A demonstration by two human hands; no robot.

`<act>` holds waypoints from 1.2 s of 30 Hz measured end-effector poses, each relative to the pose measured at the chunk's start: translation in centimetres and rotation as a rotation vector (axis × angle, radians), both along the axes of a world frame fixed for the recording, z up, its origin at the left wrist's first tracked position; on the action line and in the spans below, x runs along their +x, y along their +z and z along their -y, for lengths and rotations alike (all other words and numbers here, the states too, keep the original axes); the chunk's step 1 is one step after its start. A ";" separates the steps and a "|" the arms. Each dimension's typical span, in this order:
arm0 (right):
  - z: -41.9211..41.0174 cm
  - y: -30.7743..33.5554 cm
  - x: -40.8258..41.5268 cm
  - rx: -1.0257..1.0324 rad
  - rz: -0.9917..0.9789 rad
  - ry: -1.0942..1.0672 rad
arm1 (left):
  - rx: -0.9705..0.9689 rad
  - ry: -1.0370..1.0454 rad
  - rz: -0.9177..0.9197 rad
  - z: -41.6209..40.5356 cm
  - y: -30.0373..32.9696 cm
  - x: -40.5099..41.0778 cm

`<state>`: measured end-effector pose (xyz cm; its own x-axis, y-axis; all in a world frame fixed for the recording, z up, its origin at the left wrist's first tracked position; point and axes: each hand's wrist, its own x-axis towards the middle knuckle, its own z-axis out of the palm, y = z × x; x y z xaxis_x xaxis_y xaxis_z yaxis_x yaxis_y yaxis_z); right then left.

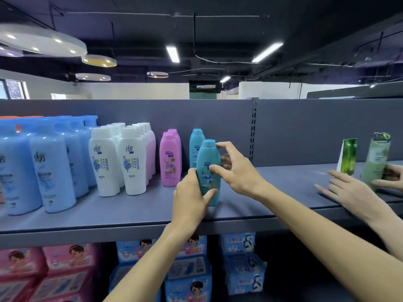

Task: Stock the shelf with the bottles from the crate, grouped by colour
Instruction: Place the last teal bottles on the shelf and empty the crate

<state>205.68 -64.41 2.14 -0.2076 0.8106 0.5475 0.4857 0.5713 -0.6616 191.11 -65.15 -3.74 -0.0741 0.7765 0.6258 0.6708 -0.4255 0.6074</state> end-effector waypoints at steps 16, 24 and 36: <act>-9.0 0.9 -1.9 -0.042 0.053 -0.089 | -0.169 0.137 -0.073 -8.1 1.8 0.5; -12.4 0.7 -2.4 -0.051 0.082 -0.119 | -0.185 0.166 -0.073 -10.8 2.0 0.7; -15.0 0.4 -2.7 -0.019 0.141 -0.154 | -0.177 0.168 -0.057 -12.2 1.9 0.7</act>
